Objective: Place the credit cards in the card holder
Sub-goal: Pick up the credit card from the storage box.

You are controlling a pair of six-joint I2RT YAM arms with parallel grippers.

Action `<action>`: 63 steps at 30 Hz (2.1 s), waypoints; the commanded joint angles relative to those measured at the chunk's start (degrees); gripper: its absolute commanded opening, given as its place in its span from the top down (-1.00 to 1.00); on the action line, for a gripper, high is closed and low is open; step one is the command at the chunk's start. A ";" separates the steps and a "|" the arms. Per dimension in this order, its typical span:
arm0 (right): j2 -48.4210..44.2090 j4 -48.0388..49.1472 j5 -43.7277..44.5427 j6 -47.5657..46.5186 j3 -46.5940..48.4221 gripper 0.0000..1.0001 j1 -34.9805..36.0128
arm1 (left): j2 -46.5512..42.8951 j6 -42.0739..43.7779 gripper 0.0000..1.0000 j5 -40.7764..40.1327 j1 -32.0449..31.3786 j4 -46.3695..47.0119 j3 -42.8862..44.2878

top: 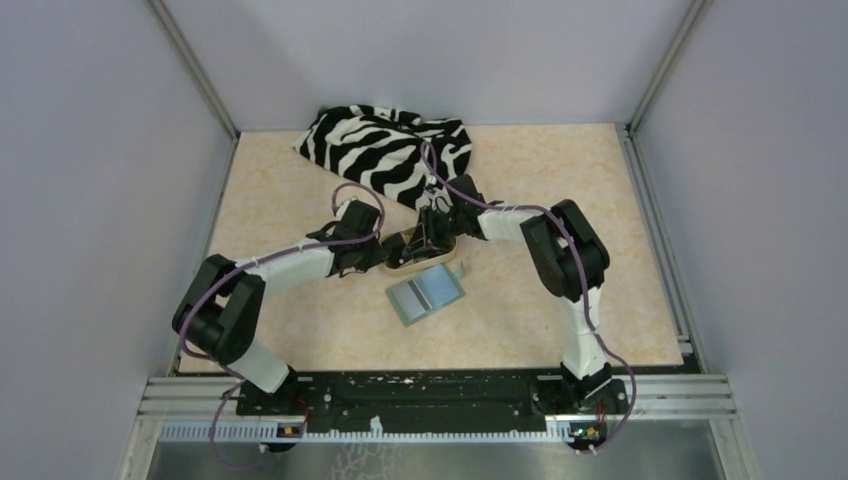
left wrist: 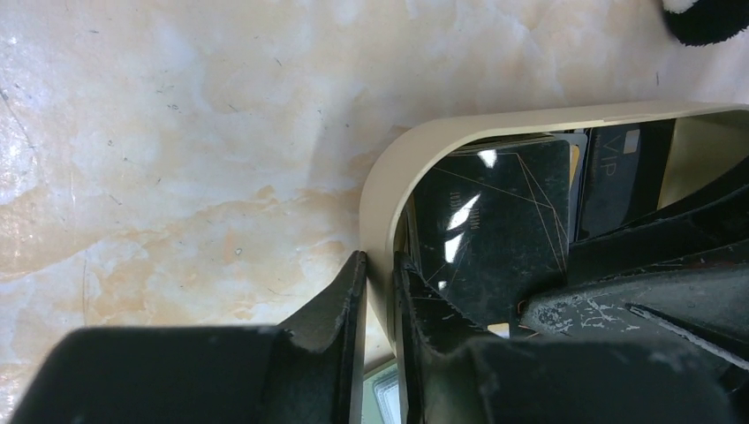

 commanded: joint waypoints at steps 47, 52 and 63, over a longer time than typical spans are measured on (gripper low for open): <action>-1.43 -13.64 5.36 -17.70 11.40 0.06 6.88 | -6.12 8.30 0.44 0.24 0.89 -1.27 -1.33; 0.62 -9.20 0.40 -13.65 9.59 0.05 5.58 | -5.78 8.26 0.46 0.74 0.90 -0.73 -1.47; 3.14 -10.52 1.39 -14.24 10.67 0.03 5.86 | -5.32 8.25 0.49 1.94 1.06 0.37 -2.30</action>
